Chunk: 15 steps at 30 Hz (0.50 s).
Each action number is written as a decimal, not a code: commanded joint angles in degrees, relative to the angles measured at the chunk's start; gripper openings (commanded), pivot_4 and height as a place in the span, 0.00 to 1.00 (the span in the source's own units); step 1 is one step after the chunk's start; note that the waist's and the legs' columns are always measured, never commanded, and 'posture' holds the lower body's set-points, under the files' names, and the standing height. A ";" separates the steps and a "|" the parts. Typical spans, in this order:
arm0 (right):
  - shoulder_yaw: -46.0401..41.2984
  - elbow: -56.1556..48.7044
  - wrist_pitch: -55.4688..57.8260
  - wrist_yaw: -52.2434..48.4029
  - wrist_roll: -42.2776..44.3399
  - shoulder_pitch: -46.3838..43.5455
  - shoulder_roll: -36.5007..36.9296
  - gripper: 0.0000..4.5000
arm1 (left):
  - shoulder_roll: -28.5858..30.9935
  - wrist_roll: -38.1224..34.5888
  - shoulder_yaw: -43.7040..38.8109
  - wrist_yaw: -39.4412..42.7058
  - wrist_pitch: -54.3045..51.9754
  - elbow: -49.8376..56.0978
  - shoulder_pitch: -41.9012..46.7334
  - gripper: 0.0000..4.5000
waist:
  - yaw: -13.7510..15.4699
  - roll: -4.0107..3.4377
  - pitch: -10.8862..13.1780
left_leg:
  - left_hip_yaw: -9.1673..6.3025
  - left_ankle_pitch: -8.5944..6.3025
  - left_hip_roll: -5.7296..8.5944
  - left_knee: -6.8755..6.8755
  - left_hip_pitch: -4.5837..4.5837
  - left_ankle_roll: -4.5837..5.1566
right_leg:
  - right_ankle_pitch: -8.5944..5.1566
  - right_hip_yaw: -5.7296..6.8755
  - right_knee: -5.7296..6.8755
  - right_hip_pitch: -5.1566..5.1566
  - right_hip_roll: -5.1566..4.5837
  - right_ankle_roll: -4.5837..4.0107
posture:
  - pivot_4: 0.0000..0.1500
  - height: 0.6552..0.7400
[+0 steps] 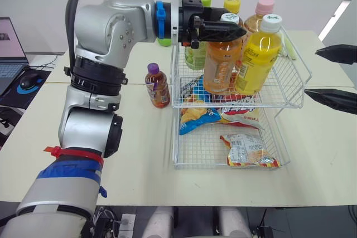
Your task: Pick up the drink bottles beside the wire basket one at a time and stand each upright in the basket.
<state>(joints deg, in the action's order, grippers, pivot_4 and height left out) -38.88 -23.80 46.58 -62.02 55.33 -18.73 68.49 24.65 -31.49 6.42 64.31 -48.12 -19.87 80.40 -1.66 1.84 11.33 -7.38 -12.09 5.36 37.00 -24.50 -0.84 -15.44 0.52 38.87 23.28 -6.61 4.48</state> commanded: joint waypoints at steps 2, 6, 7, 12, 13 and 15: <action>-2.07 -0.93 -0.31 0.49 0.67 -0.33 0.94 1.00 | -0.03 -0.44 -2.22 1.26 1.20 0.17 2.13 0.93 | 0.00 0.00 0.00 | 0.00 0.00 0.00 0.00 0.00 0.00 | 0.00 0.00 0.00 0.00 0.00 0.00 | 1.00 1.00; -1.99 -0.89 -0.45 0.58 0.47 -0.38 0.94 1.00 | 1.13 -1.04 -3.76 2.70 1.22 -0.26 3.65 0.99 | -0.02 0.00 0.00 | 0.00 0.00 0.00 0.00 0.00 0.00 | 0.00 0.00 0.00 0.00 0.00 0.00 | 1.00 1.00; -1.97 -0.87 -0.51 0.58 0.41 -0.37 0.92 1.00 | 1.45 -1.20 -4.14 2.96 0.86 -0.08 3.93 0.99 | -0.02 0.00 0.00 | 0.00 0.00 0.00 0.00 0.00 0.00 | 0.00 0.01 0.00 0.00 0.00 0.00 | 1.00 1.00; -1.56 -0.56 -0.90 0.51 0.05 -0.66 1.09 1.00 | 5.01 -2.23 -6.03 5.28 -1.06 1.42 5.38 0.99 | -0.07 0.00 0.00 | 0.00 0.00 0.00 0.00 0.00 0.00 | 0.00 0.01 0.00 0.00 0.00 0.00 | 1.00 1.00; -1.49 -0.51 -0.96 0.50 -0.02 -0.69 1.11 1.00 | 5.74 -2.32 -6.43 5.44 -0.99 1.45 5.63 0.99 | -0.07 -0.01 0.00 | -0.01 0.00 -0.01 0.00 0.00 0.00 | 0.00 0.01 0.01 0.00 0.01 0.00 | 1.00 1.00; -1.40 -0.45 -1.08 0.48 -0.16 -0.69 1.12 1.00 | 7.32 -2.90 -7.85 5.24 -1.67 1.12 6.43 0.99 | -0.08 -0.01 0.00 | -0.01 0.00 -0.01 0.00 0.00 0.00 | 0.00 0.01 0.01 0.00 0.01 0.00 | 1.00 1.00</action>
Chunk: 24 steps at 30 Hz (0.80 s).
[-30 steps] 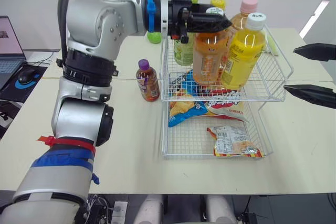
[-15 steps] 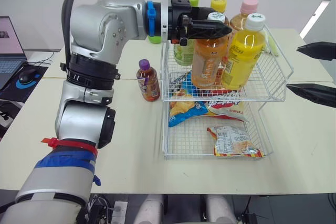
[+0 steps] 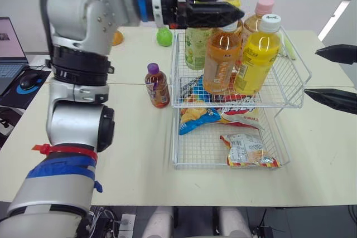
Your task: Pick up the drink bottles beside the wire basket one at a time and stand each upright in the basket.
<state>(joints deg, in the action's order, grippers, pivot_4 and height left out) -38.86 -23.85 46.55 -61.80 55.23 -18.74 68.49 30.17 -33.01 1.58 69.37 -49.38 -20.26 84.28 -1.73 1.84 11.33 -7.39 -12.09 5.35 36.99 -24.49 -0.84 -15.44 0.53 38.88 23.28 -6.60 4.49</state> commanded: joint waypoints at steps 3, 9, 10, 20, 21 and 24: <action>-1.46 -0.79 -0.74 0.46 0.34 -0.72 1.15 1.00 | 5.34 -2.82 -5.13 1.29 -1.77 2.68 2.60 0.99 | -0.05 0.00 0.00 | 0.00 0.00 0.00 0.00 0.00 0.00 | 0.00 -0.01 0.00 0.00 0.00 0.00 | 1.00 1.00; -0.69 -1.92 0.29 0.60 2.80 -2.41 2.36 1.00 | 13.74 -0.53 -8.95 -2.85 0.20 6.26 -2.62 0.99 | -0.09 -0.05 -0.03 | 0.01 0.00 -0.01 -0.01 0.05 -0.01 | 0.00 -0.05 0.02 -0.01 0.00 0.00 | 1.00 1.00; 0.09 -2.11 0.40 0.56 3.68 -3.30 2.73 1.00 | 14.76 -0.09 -10.38 -5.14 0.48 6.67 -3.98 0.99 | -0.06 -0.05 -0.03 | 0.01 0.00 -0.02 -0.01 0.07 0.00 | 0.00 -0.05 0.04 -0.01 0.01 0.00 | 1.00 1.00; 14.20 -2.95 -0.27 1.40 6.85 -13.76 3.18 1.00 | 24.51 3.02 -19.44 -14.22 3.43 15.31 -27.10 0.99 | -0.12 -0.06 -0.04 | -0.02 0.00 -0.03 -0.03 0.10 -0.01 | 0.01 -0.06 0.04 -0.01 -0.02 -0.02 | 1.00 1.00; 15.45 -3.14 -0.05 1.52 7.10 -14.76 2.94 1.00 | 24.78 2.84 -20.65 -14.75 3.42 16.37 -30.07 0.99 | -0.07 -0.06 -0.04 | -0.02 0.00 -0.04 -0.03 0.10 -0.01 | 0.01 -0.05 0.04 0.00 -0.01 -0.02 | 1.00 1.00; 18.57 -3.71 0.48 2.90 6.67 -17.21 2.64 1.00 | 24.30 1.92 -23.56 -16.11 3.48 20.39 -39.12 0.99 | 0.02 -0.06 -0.04 | -0.02 0.00 -0.03 -0.03 0.09 0.00 | 0.01 -0.05 0.00 -0.01 -0.04 -0.03 | 1.00 1.00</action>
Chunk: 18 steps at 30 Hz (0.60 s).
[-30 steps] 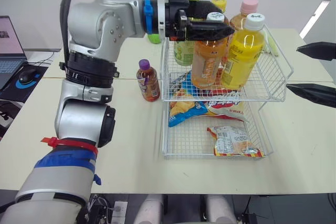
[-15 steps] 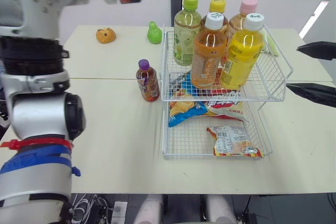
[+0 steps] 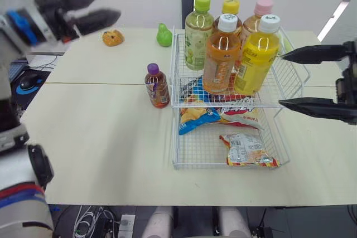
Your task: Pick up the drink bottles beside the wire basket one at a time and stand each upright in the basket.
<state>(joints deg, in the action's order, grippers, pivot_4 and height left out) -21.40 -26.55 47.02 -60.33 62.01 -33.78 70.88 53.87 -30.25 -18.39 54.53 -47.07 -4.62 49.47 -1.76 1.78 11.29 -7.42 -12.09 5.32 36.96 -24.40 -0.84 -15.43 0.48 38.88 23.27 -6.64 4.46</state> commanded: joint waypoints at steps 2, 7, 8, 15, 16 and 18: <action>2.73 -0.66 0.87 2.47 0.60 -3.76 -0.32 1.00 | -1.21 -1.91 -4.59 -2.73 0.92 8.24 -9.65 0.99 | 0.17 0.00 0.00 | -0.02 0.00 0.00 0.00 -0.02 0.00 | 0.00 0.01 -0.02 0.01 -0.01 -0.01 | 1.00 1.00; 4.69 -0.46 1.44 1.70 0.96 -5.67 -0.97 1.00 | -11.93 -5.70 -5.26 -12.91 -1.15 18.03 -15.60 0.99 | 1.38 0.02 0.00 | -0.08 0.00 0.02 0.03 -0.05 0.00 | 0.01 0.08 -0.07 -0.03 -0.06 -0.01 | 1.00 1.00; 4.92 -0.42 1.51 1.76 0.93 -5.99 -1.12 1.00 | -14.47 -6.44 -4.94 -15.47 -1.78 20.31 -16.37 0.99 | 1.53 0.02 0.00 | -0.04 -0.01 0.03 0.04 -0.04 0.01 | 0.02 0.06 -0.08 -0.04 -0.07 0.00 | 1.00 1.00; 5.57 -0.19 2.29 1.79 0.43 -7.22 -1.59 1.00 | -28.17 -1.23 2.42 -32.32 0.39 27.63 -17.92 0.99 | 1.75 0.04 -0.01 | 0.02 0.00 0.04 0.04 -0.05 0.00 | 0.03 0.03 -0.05 -0.03 -0.05 -0.01 | 1.00 1.00; 5.64 -0.16 2.30 1.80 0.35 -7.34 -1.62 1.00 | -29.06 -0.27 3.19 -33.77 0.92 27.42 -17.84 0.99 | 1.74 0.04 -0.01 | 0.02 0.00 0.03 0.04 -0.05 0.00 | 0.03 0.04 -0.04 -0.03 -0.04 -0.01 | 1.00 1.00; 5.71 -0.06 2.35 1.76 0.25 -7.60 -1.55 1.00 | -30.94 2.09 4.54 -37.12 2.09 25.99 -17.10 0.99 | 1.62 0.04 -0.01 | 0.05 0.00 0.02 0.04 -0.04 0.00 | 0.03 0.02 -0.02 -0.01 -0.03 -0.01 | 1.00 1.00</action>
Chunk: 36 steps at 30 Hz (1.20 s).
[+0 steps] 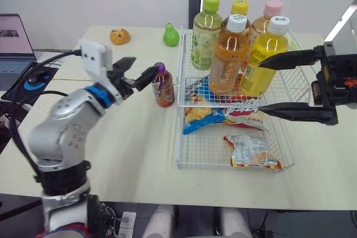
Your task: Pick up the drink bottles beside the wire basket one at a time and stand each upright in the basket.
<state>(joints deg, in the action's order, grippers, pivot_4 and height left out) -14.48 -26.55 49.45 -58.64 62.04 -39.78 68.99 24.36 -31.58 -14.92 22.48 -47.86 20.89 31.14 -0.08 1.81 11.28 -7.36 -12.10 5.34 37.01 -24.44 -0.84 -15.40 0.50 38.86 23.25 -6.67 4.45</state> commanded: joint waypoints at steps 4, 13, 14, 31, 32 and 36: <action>-1.37 -0.01 0.02 0.14 0.21 -1.54 0.19 1.00 | -5.38 7.82 5.05 -10.02 4.99 -2.87 2.75 0.99 | 0.12 0.01 -0.01 | -0.01 0.00 0.00 0.00 0.01 0.00 | 0.00 0.01 0.00 -0.02 0.03 -0.01 | 1.00 1.00; -2.25 -0.46 0.36 0.74 0.44 -0.61 0.07 1.00 | -10.11 12.90 8.33 -13.86 9.60 -12.51 8.09 0.99 | 0.14 0.01 -0.01 | -0.01 0.00 0.02 0.00 0.00 0.00 | 0.00 0.03 -0.01 -0.03 0.03 0.00 | 1.00 1.00; -2.27 -0.47 0.40 0.79 0.44 -0.60 0.07 1.00 | -10.49 13.25 8.64 -13.90 10.11 -13.55 8.66 0.99 | 0.10 0.01 -0.01 | 0.00 0.00 0.02 0.00 0.00 0.00 | 0.00 0.02 -0.01 -0.03 0.02 0.00 | 1.00 1.00; -2.18 -0.36 0.48 1.57 0.26 -0.75 -0.44 1.00 | -14.13 17.28 10.57 -17.45 11.34 -13.90 8.32 0.31 | 0.12 0.02 0.00 | -0.02 0.00 0.04 0.01 0.00 -0.01 | 0.00 0.03 -0.01 -0.02 0.02 0.00 | 1.00 1.00; -2.14 -0.30 0.43 1.57 0.18 -0.74 -0.49 1.00 | -13.99 17.61 10.79 -17.36 11.48 -13.44 7.98 0.31 | 0.11 0.02 -0.01 | -0.02 0.00 0.04 0.01 0.00 0.00 | 0.00 0.03 -0.01 -0.02 0.02 0.01 | 1.00 1.00; -2.25 -0.24 -0.03 1.47 -0.39 -0.30 -0.79 1.00 | -14.06 17.99 10.85 -17.49 11.17 -12.12 7.05 0.31 | 0.10 0.02 -0.01 | -0.01 0.00 0.03 0.00 0.00 0.00 | 0.00 0.02 -0.01 -0.02 0.02 0.01 | 1.00 1.00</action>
<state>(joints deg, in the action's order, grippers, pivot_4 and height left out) -14.54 -26.36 50.39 -57.37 61.93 -39.69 68.17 10.43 -14.12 -4.30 5.33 -37.10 5.79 38.12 0.02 1.83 11.27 -7.38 -12.09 5.37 37.01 -24.45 -0.85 -15.40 0.52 38.84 23.23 -6.65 4.46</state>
